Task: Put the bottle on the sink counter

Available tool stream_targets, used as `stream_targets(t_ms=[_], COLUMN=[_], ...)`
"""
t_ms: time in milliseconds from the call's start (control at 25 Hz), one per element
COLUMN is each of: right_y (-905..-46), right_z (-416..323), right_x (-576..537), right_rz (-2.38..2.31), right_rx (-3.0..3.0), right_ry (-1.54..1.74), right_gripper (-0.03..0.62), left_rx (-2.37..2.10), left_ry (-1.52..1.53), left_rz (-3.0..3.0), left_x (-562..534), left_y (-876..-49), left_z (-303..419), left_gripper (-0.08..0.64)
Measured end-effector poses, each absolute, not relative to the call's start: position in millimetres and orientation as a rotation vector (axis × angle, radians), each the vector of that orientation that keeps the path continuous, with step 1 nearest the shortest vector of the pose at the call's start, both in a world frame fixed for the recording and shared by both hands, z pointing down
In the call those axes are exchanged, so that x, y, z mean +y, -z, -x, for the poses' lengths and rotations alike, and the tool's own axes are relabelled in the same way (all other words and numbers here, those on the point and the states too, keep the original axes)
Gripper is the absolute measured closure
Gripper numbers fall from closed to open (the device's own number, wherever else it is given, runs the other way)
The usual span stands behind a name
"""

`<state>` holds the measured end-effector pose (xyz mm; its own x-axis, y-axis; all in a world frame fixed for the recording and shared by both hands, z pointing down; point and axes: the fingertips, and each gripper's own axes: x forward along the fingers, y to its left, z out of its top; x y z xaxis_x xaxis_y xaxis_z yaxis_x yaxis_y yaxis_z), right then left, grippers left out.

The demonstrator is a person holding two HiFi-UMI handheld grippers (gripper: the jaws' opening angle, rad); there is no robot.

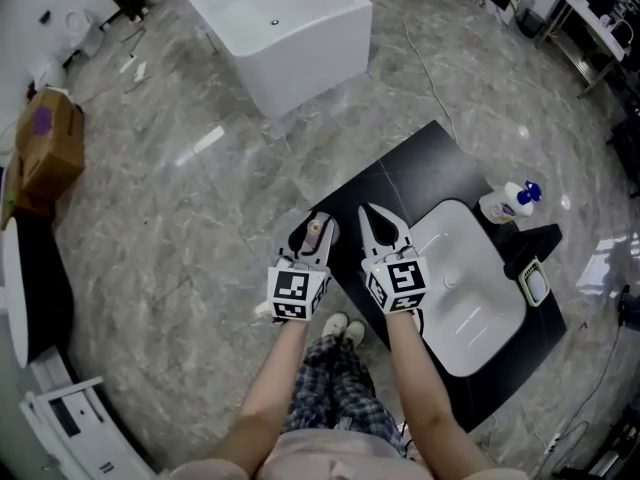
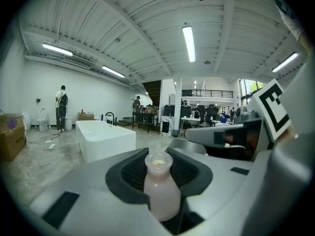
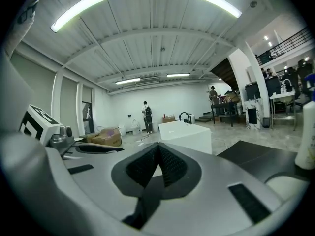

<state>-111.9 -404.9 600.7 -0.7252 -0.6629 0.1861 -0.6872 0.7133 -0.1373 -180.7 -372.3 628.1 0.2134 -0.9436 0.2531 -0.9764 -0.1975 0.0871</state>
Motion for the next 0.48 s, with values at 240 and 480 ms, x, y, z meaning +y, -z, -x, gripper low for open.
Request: stream_targets(t_ms=[240,480], right_y=[-632.4,-647.2], right_z=[117.6,115.7], right_x=[-417.2,-423.6], right_rz=[-1.064,-1.064], right_rx=[-2.755,-2.733], right_ry=[-0.292,-0.315], right_gripper=[0.577,0.577], left_rx=[-1.824,-1.834], left_ry=[-0.232,-0.231], left_rz=[-2.234,-2.242], left_x=[-380.5,-393.4], left_y=[-657.2,-661.5], left_z=[182.1,180.0], left_gripper=[0.426,0.426])
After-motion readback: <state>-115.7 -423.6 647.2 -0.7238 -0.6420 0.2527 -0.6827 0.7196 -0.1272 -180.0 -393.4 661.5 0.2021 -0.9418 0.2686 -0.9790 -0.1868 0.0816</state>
